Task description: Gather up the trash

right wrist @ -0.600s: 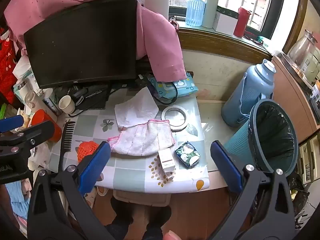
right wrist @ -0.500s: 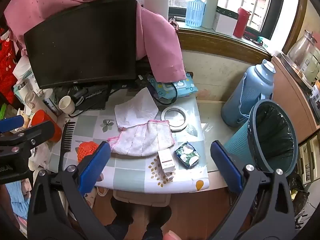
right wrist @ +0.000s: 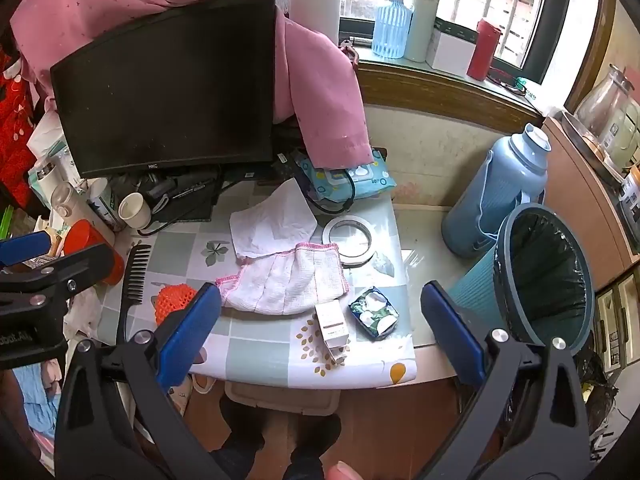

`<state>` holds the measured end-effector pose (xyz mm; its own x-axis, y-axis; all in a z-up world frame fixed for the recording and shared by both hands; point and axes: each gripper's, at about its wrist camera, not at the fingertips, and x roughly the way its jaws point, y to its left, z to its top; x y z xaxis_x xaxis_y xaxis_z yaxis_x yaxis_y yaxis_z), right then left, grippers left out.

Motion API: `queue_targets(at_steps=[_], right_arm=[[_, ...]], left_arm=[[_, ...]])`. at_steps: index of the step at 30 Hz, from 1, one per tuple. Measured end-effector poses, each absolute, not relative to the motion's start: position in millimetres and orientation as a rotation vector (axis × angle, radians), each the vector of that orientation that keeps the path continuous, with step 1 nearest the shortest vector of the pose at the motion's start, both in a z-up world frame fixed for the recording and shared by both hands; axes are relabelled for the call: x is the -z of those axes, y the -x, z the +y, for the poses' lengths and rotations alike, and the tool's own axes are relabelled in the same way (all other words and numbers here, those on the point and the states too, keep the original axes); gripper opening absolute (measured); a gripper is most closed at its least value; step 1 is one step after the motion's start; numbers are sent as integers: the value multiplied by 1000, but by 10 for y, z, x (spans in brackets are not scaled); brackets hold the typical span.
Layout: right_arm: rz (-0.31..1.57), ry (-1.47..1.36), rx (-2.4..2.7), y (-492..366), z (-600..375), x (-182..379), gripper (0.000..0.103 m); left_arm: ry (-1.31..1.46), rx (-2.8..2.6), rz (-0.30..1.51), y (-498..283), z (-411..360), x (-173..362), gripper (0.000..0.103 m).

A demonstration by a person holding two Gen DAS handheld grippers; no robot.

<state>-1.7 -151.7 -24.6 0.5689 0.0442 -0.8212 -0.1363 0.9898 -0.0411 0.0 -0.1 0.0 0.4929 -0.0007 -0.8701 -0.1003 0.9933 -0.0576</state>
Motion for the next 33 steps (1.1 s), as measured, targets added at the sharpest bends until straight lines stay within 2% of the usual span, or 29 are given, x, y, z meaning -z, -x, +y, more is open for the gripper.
queue_targets(at_steps=[33], right_arm=[[950, 103, -106, 31, -1527, 203, 99]], left_arm=[[107, -59, 1052, 0, 0, -3, 98]])
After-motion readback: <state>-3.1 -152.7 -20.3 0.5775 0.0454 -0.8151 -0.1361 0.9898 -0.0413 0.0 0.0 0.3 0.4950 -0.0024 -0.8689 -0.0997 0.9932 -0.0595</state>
